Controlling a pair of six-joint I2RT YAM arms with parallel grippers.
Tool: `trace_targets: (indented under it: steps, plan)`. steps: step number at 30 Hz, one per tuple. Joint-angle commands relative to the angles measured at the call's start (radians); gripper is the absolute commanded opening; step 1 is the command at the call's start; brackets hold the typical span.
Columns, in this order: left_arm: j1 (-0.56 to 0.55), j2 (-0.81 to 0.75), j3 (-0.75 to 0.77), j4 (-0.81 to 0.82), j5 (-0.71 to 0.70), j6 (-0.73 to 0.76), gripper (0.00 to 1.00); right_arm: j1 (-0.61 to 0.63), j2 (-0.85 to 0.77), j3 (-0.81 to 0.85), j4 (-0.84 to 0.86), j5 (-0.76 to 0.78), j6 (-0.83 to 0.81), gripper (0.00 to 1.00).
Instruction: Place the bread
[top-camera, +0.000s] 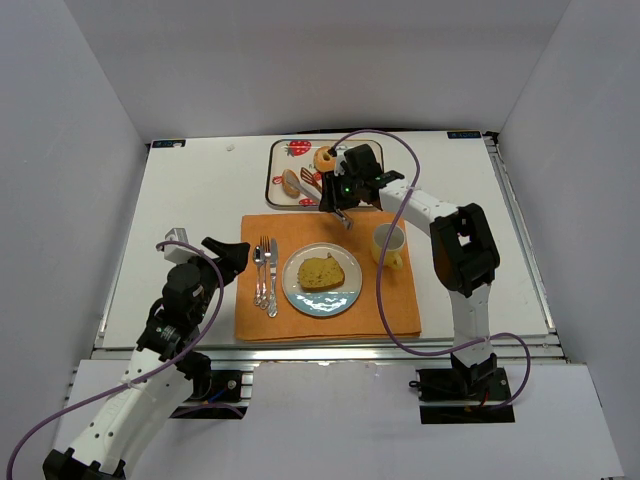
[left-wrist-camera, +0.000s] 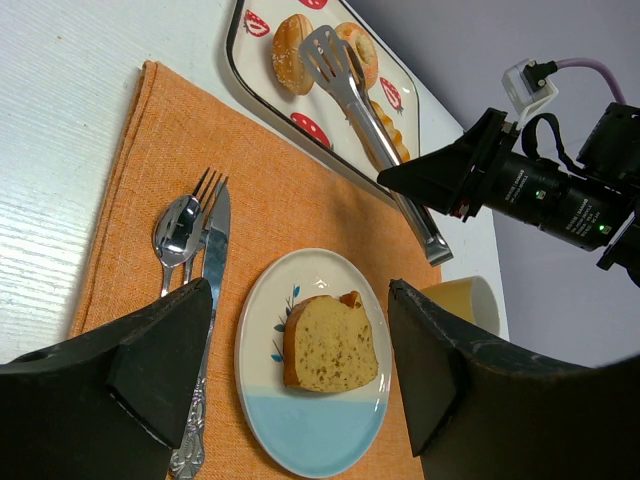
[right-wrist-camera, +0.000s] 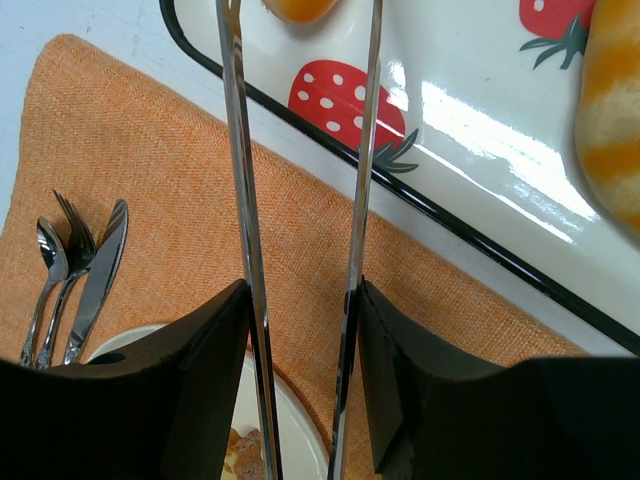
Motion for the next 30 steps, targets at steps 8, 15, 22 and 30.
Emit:
trace_targets:
  steps: [8,15,22,30]
  plan:
    - [0.004,-0.011,-0.005,-0.013,-0.012,-0.003,0.80,0.002,-0.038,-0.002,0.032,-0.047,0.039,0.47]
    - [0.004,-0.017,-0.005,-0.018,-0.012,-0.003,0.80,-0.001,-0.046,-0.005,0.042,-0.084,0.034,0.38]
    - [0.004,-0.028,-0.004,-0.028,-0.016,-0.004,0.80,-0.002,-0.057,-0.015,0.056,-0.131,0.014,0.24]
    - [0.004,-0.033,0.000,-0.033,-0.018,-0.004,0.80,-0.019,-0.077,-0.023,0.065,-0.171,-0.001,0.12]
